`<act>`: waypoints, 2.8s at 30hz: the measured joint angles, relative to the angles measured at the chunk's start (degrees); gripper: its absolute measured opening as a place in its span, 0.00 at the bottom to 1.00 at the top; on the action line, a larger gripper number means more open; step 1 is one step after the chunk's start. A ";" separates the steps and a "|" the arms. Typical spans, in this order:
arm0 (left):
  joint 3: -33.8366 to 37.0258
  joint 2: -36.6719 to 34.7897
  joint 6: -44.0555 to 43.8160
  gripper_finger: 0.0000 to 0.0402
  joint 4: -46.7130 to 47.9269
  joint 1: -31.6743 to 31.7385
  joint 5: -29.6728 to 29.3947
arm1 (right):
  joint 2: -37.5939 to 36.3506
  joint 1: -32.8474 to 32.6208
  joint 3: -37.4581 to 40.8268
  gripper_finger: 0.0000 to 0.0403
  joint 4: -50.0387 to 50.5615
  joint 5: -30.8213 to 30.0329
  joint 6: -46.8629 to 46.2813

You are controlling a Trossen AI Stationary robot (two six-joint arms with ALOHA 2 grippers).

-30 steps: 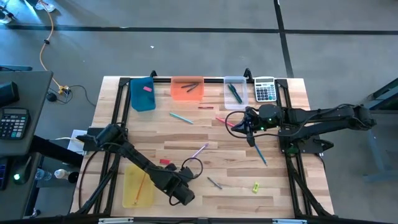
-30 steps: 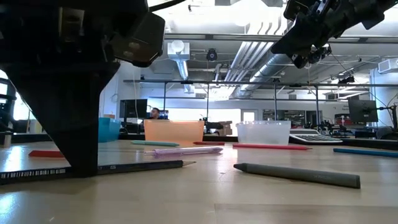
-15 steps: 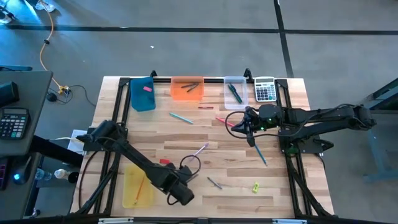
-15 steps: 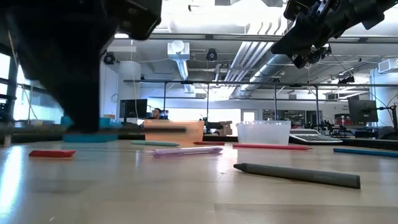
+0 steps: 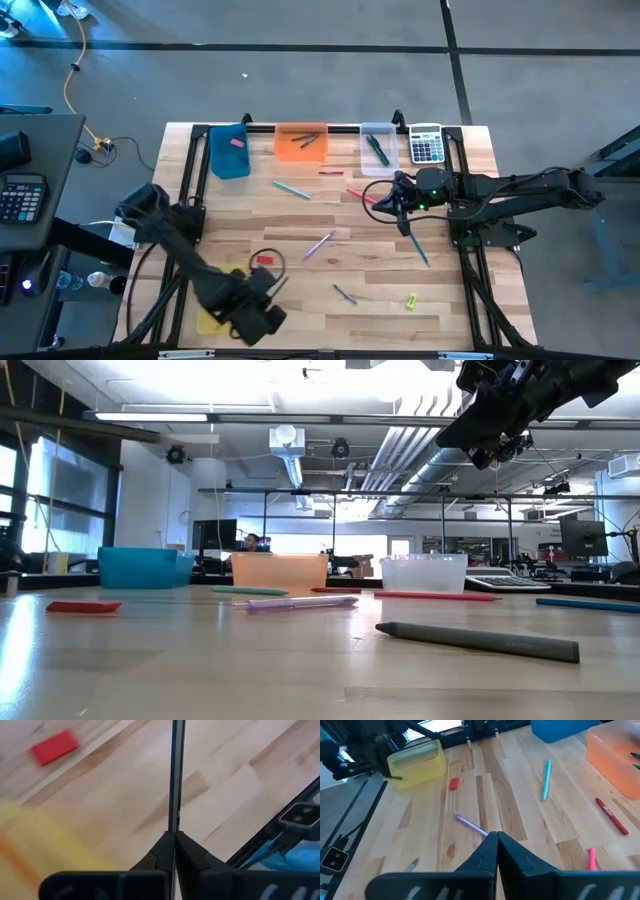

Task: Sort crayons/erasers/pens/pencils in bins
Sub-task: Put the black pencil into the yellow bin

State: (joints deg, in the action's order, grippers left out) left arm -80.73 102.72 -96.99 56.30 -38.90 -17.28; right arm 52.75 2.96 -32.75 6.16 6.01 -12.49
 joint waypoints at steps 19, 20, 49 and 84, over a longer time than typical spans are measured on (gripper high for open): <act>2.59 -2.71 -28.19 0.00 11.90 -13.60 1.37 | 0.00 0.01 0.00 0.00 -0.36 -0.01 1.00; 2.72 -2.71 -28.04 0.00 11.88 -13.80 1.73 | 0.00 0.01 0.00 0.00 -0.36 -0.01 1.00; 0.50 0.61 43.88 0.08 -13.60 8.75 -0.20 | 0.02 0.01 -0.02 0.00 -0.90 0.00 0.95; 0.32 17.34 65.88 0.16 -22.94 15.00 10.06 | 0.02 0.02 -0.02 0.00 -0.86 0.01 0.58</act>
State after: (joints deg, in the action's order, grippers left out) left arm -80.40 120.05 -31.11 33.36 -23.90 -7.23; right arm 52.77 2.98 -32.77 5.30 6.02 -11.91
